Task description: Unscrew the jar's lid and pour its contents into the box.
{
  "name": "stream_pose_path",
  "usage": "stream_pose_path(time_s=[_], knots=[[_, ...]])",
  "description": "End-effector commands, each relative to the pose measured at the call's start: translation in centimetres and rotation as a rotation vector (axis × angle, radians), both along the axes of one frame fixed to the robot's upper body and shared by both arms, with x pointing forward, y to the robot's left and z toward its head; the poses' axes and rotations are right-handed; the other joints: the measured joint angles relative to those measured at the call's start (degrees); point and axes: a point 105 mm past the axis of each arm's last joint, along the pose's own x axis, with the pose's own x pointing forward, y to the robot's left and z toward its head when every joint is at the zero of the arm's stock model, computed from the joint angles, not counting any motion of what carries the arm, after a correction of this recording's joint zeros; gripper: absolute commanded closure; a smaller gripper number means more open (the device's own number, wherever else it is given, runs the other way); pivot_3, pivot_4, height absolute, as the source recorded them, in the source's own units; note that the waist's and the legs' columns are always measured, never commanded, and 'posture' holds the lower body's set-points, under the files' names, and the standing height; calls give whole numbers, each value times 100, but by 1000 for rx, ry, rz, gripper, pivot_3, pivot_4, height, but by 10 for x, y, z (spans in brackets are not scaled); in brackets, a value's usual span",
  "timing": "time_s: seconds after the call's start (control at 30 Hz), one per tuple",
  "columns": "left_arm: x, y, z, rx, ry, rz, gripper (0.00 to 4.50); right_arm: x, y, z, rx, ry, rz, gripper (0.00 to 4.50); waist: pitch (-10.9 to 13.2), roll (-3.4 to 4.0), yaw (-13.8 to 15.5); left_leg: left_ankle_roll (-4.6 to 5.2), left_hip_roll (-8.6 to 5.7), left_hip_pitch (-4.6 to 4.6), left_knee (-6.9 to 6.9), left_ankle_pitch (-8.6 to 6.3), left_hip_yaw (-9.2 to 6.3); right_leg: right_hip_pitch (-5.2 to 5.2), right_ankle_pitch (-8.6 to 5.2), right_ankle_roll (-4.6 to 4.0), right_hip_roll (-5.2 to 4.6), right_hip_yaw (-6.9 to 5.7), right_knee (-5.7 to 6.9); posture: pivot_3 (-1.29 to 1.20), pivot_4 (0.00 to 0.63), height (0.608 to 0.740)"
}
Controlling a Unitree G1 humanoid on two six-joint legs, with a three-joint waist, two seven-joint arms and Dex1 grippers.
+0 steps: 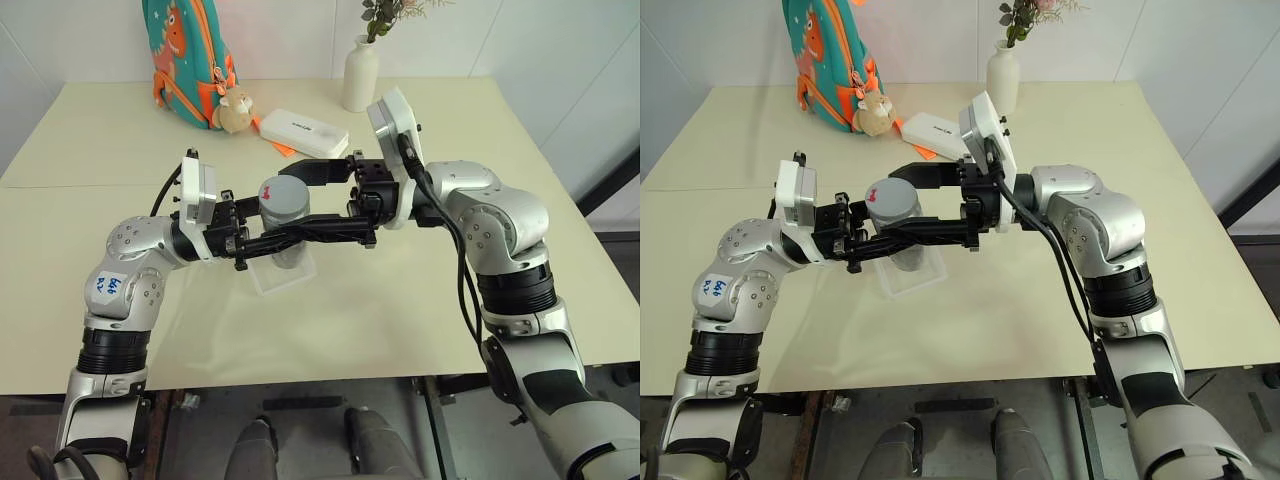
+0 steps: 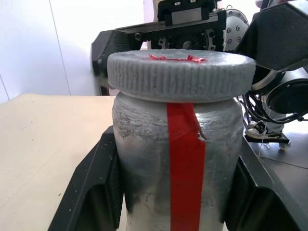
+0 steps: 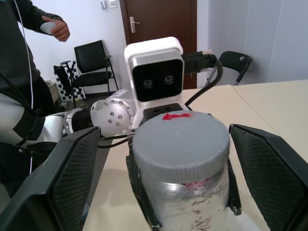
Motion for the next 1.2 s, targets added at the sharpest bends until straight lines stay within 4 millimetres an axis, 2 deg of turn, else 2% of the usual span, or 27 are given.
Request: stream_pose_path(time_s=[0.03,0.63,0.73,0.83,0.9,1.03,1.13,1.2], knots=[[-6,0,7,-5,-44,-6,2301,-5,8,11,19,-57,16,19,0,0,-4,0,0,0,0,0,0,0,0,0,0,0,1,0,150,740],[-7,0,7,-7,-41,-6,2301,-2,13,14,37,-84,-8,19,0,0,-4,0,0,0,0,0,0,0,0,0,0,0,1,0,150,740],[-7,0,7,-8,-41,-5,2301,-1,14,13,43,-83,-14,641,0,0,-4,0,0,0,0,0,0,0,0,0,0,0,1,0,150,740],[-7,1,7,-6,-39,-5,2301,-1,14,15,59,-81,-10,1614,0,0,-8,0,0,0,0,0,0,-1,0,0,0,0,1,0,150,740],[-7,1,7,-6,-37,-4,2301,-1,14,18,81,-69,-15,1614,0,0,-6,0,0,0,0,0,-1,-1,0,0,0,0,2,0,150,740],[-7,2,5,-2,-34,-2,2301,-6,7,37,202,54,19,1614,0,0,-2,0,0,0,-1,0,-1,0,0,0,0,0,3,0,150,740],[-7,4,2,9,-30,5,2301,-12,-8,65,364,207,70,1614,0,0,-2,0,0,0,-1,0,-2,0,0,0,0,0,4,0,150,740],[-8,6,1,14,-29,12,2301,-14,-19,72,404,239,68,1614,0,0,2,0,1,0,-1,0,-5,-1,-1,-1,0,-1,7,0,150,740]])
